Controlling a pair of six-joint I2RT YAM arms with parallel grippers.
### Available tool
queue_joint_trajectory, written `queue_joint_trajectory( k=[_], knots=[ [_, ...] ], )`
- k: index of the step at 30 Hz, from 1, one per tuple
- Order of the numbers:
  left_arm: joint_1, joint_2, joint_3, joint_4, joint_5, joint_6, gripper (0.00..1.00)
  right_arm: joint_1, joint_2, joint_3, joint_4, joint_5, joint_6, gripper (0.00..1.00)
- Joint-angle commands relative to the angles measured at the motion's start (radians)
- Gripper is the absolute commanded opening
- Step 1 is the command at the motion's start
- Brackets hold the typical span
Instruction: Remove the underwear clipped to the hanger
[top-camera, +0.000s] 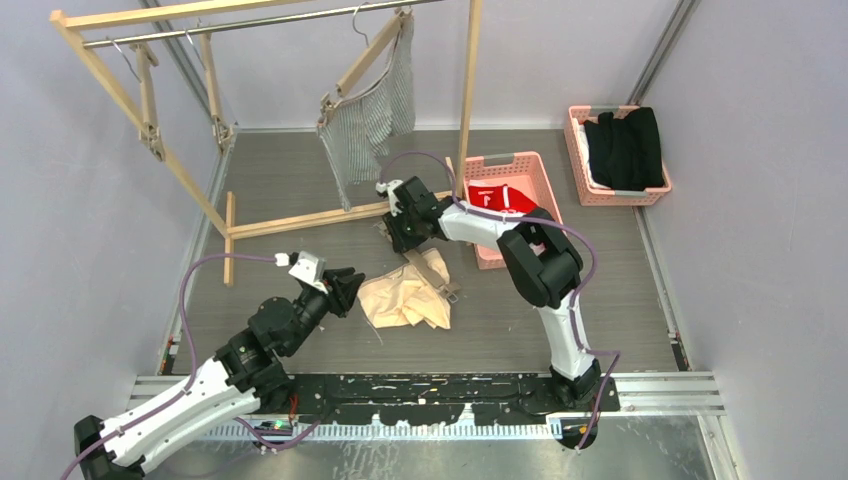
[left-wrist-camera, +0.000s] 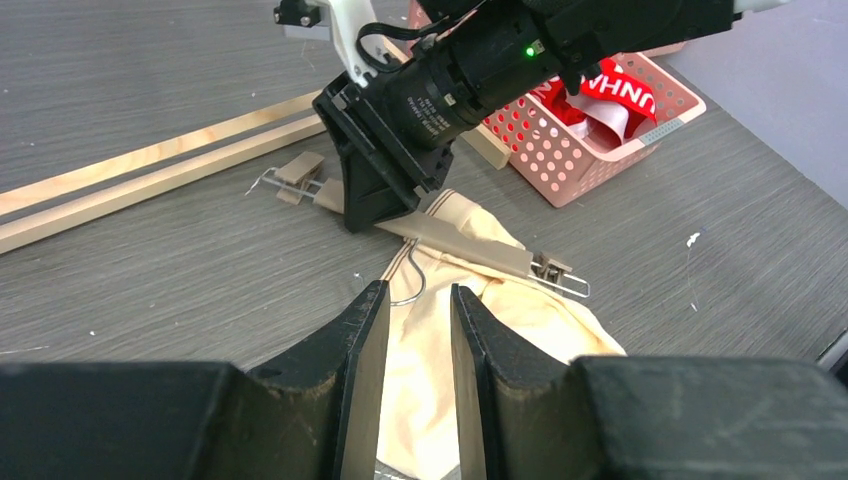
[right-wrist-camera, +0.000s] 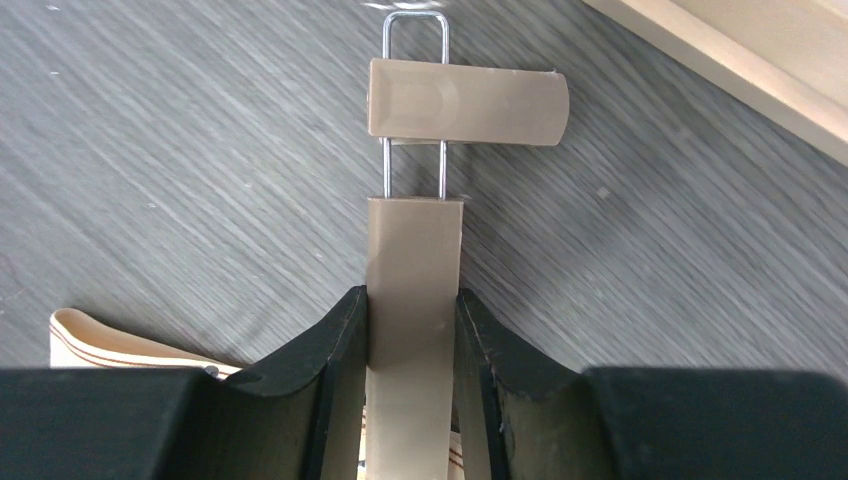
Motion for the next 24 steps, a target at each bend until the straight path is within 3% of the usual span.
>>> queue_joint_trajectory(
  k=[1, 16, 20, 24],
  knots=[
    [-0.005, 0.018, 0.027, 0.036, 0.02, 0.022, 0.3, -0.007, -0.126, -0.048, 0.019, 0.156, 0.087, 0.01],
    [-0.005, 0.082, 0.025, 0.104, 0.061, 0.043, 0.3, -0.003, -0.751, -0.338, 0.215, 0.41, 0.236, 0.01],
    [-0.005, 0.134, 0.019, 0.228, 0.121, 0.034, 0.31, 0.003, -0.914, -0.505, 0.423, 0.499, 0.317, 0.01],
    [-0.006, 0.25, 0.06, 0.399, 0.269, 0.059, 0.37, 0.061, -0.97, -0.605, 0.57, 0.602, 0.332, 0.01]
  ],
)
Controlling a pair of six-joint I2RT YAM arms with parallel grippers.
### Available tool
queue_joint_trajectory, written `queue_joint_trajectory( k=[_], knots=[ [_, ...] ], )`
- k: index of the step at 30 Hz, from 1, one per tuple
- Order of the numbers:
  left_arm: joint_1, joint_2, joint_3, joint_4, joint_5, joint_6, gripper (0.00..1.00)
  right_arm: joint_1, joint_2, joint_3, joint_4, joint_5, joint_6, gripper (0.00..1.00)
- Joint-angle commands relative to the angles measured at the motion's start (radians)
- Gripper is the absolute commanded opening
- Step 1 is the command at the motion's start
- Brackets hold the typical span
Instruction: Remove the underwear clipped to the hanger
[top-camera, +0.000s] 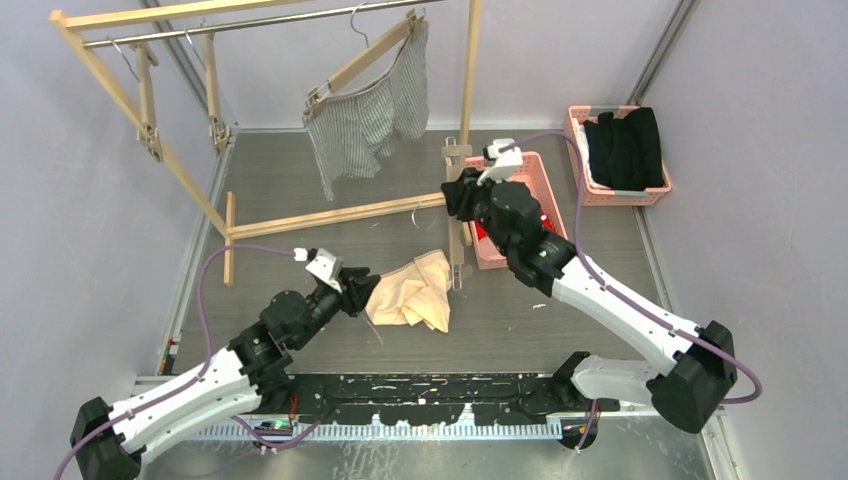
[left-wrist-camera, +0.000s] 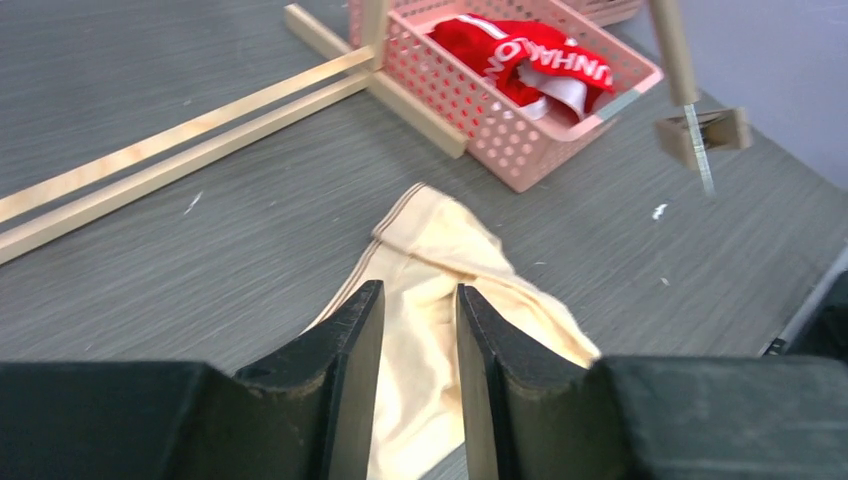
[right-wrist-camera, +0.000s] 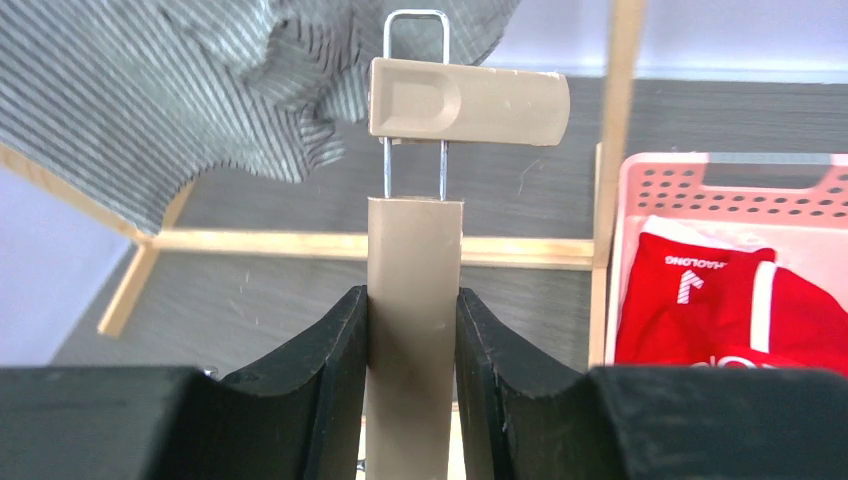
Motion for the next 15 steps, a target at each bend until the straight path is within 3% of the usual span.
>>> queue_joint_trajectory(
  k=[1, 4, 7, 11, 15],
  knots=[
    [-0.007, 0.114, 0.08, 0.278, 0.191, 0.04, 0.39, 0.067, -0.023, -0.092, 0.245, 0.156, 0.051, 0.01],
    [-0.007, 0.22, 0.131, 0.409, 0.325, 0.047, 0.56, 0.118, -0.03, -0.121, 0.317, 0.189, 0.037, 0.01],
    [-0.008, 0.306, 0.175, 0.538, 0.422, 0.025, 0.62, 0.14, -0.033, -0.129, 0.366, 0.196, 0.036, 0.01],
    [-0.008, 0.37, 0.19, 0.711, 0.474, -0.016, 0.64, 0.157, -0.05, -0.141, 0.432, 0.199, 0.029, 0.01],
    [-0.007, 0.407, 0.202, 0.738, 0.48, -0.041, 0.65, 0.169, -0.07, -0.166, 0.496, 0.213, 0.022, 0.01]
  ],
)
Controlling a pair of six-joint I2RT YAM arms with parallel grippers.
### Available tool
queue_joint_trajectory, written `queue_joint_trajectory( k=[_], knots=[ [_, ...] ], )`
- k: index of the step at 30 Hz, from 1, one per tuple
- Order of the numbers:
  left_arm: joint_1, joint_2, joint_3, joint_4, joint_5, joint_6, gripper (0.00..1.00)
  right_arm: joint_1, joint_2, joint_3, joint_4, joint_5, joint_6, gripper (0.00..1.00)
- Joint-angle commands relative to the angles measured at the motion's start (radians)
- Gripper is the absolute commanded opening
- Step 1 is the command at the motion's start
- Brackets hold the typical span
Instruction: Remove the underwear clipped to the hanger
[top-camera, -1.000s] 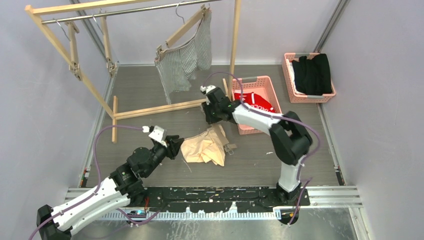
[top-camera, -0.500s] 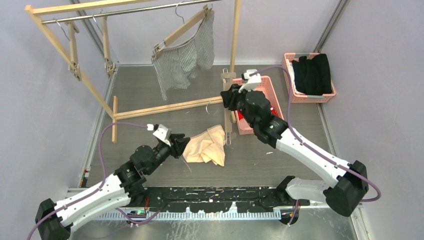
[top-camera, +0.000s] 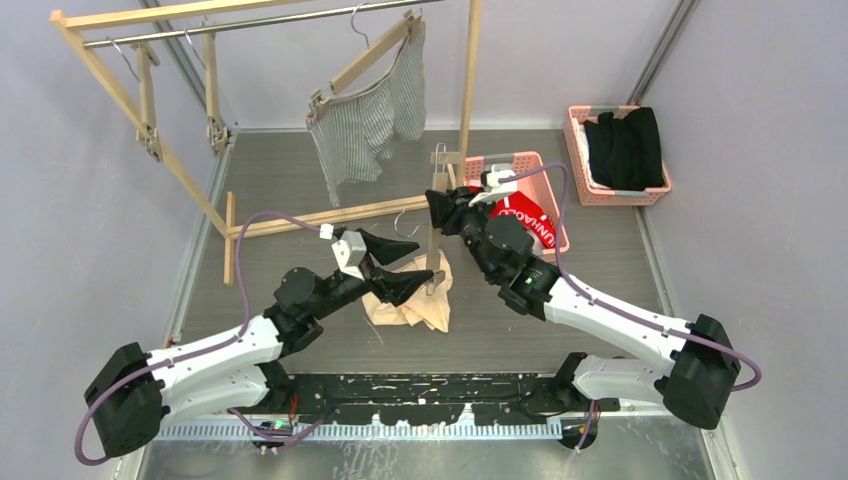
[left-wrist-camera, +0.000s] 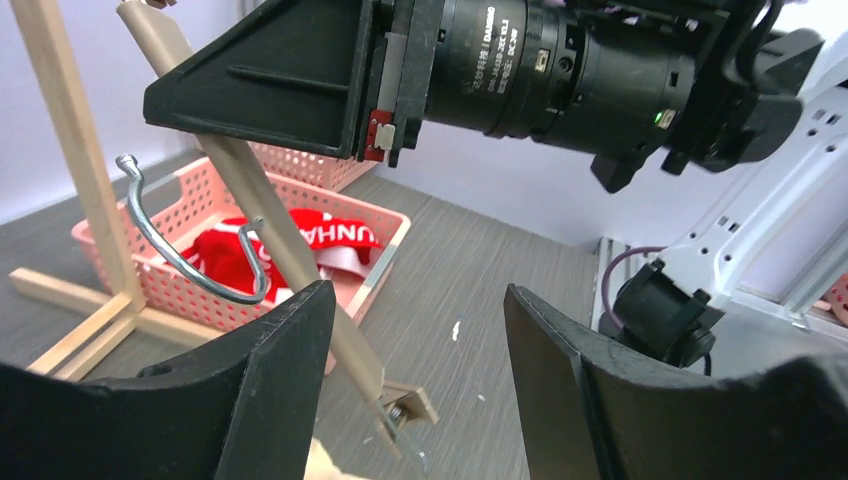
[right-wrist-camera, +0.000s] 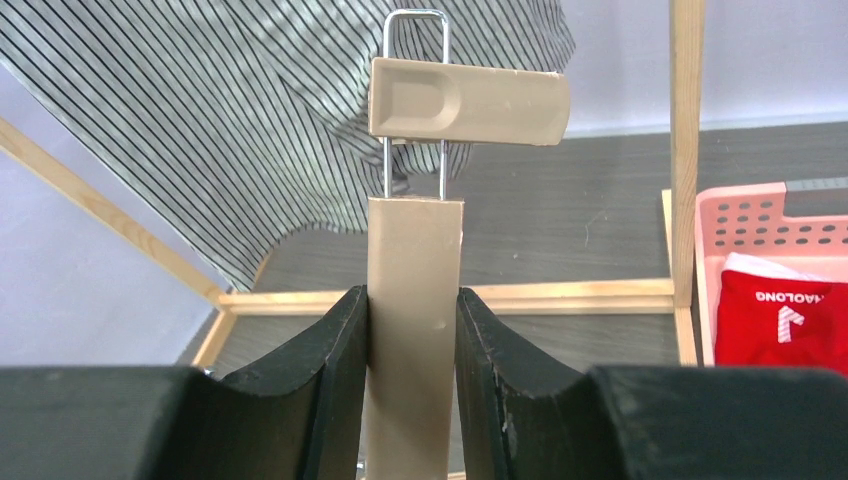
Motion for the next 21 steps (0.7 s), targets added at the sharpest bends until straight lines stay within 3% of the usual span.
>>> queue_joint_trajectory(
  k=[1, 21],
  knots=[
    [-0.002, 0.031, 0.044, 0.173, 0.054, -0.033, 0.65, 0.014, -0.054, -0.021, 0.191, 0.046, 0.001, 0.01],
    [-0.041, 0.156, 0.017, 0.222, -0.169, 0.089, 0.56, 0.128, -0.043, -0.07, 0.45, 0.118, -0.061, 0.01]
  ],
)
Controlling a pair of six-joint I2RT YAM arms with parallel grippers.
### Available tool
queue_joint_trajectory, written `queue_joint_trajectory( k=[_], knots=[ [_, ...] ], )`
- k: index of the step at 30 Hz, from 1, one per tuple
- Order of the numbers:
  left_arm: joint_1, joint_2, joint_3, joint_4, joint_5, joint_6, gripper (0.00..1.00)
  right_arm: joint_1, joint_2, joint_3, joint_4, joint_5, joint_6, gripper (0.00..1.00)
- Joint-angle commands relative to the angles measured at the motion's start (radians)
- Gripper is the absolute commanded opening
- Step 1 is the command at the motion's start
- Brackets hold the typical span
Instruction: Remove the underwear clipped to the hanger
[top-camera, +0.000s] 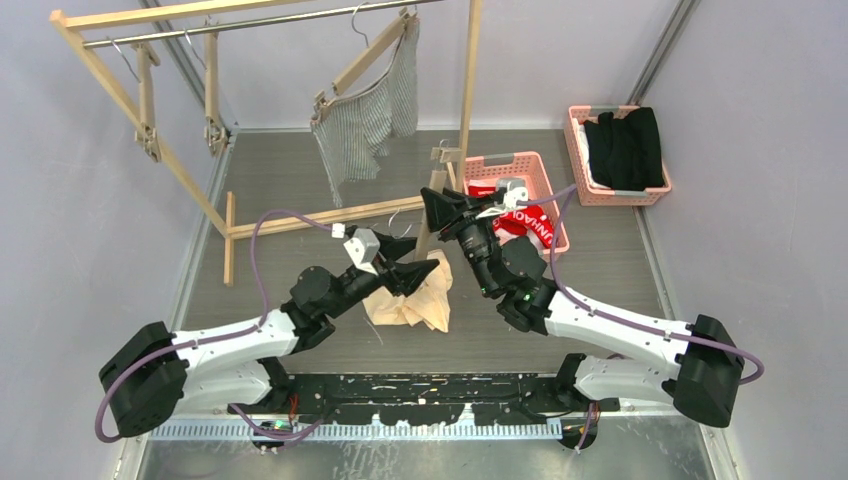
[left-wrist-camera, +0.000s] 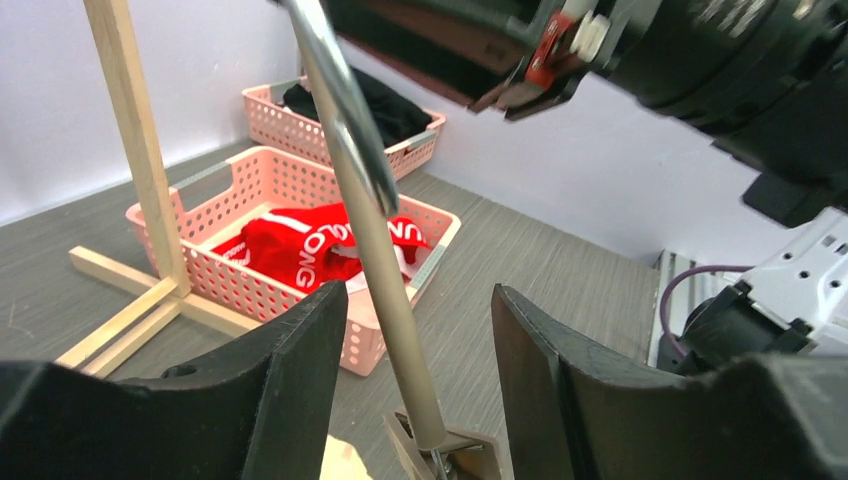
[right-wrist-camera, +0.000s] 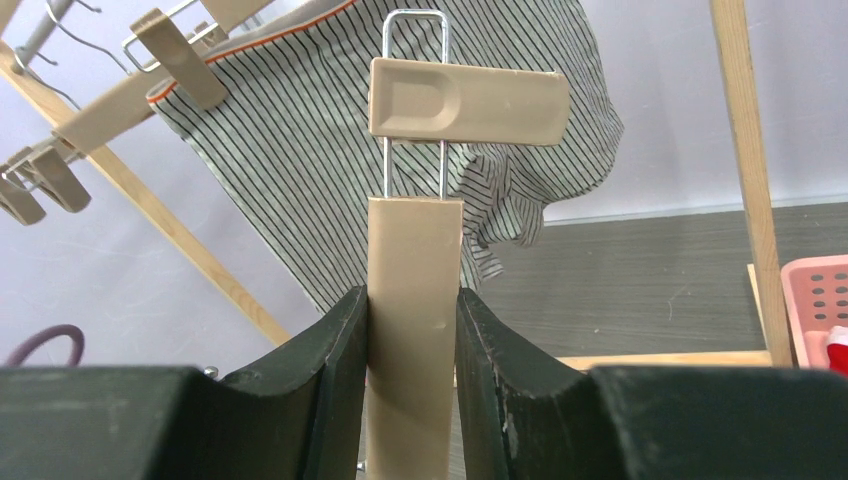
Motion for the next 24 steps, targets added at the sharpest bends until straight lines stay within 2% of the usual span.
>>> queue_joint_trajectory(
  k=[1, 5, 10, 13, 16, 18, 24],
  knots=[
    [-0.023, 0.023, 0.011, 0.086, -0.07, 0.06, 0.54, 0.027, 0.004, 0.018, 0.133, 0.045, -0.025, 0.01],
    [-0.031, 0.024, 0.01, 0.094, -0.089, 0.085, 0.42, 0.046, 0.021, 0.03, 0.138, 0.054, -0.049, 0.01],
    [-0.033, -0.001, 0.002, 0.089, -0.091, 0.095, 0.44, 0.053, 0.022, 0.028, 0.137, 0.062, -0.07, 0.01],
    [-0.036, -0.009, 0.003, 0.068, -0.091, 0.096, 0.4, 0.055, 0.02, 0.027, 0.137, 0.065, -0.084, 0.01],
    [-0.035, -0.009, 0.0, 0.067, -0.09, 0.096, 0.28, 0.058, 0.015, 0.026, 0.135, 0.068, -0.092, 0.01],
    [-0.036, -0.009, -0.002, 0.065, -0.092, 0.098, 0.16, 0.058, 0.011, 0.023, 0.136, 0.07, -0.096, 0.01],
    [-0.039, 0.014, 0.007, 0.072, -0.087, 0.09, 0.01, 0.061, 0.0, 0.018, 0.143, 0.059, -0.106, 0.01]
  ],
)
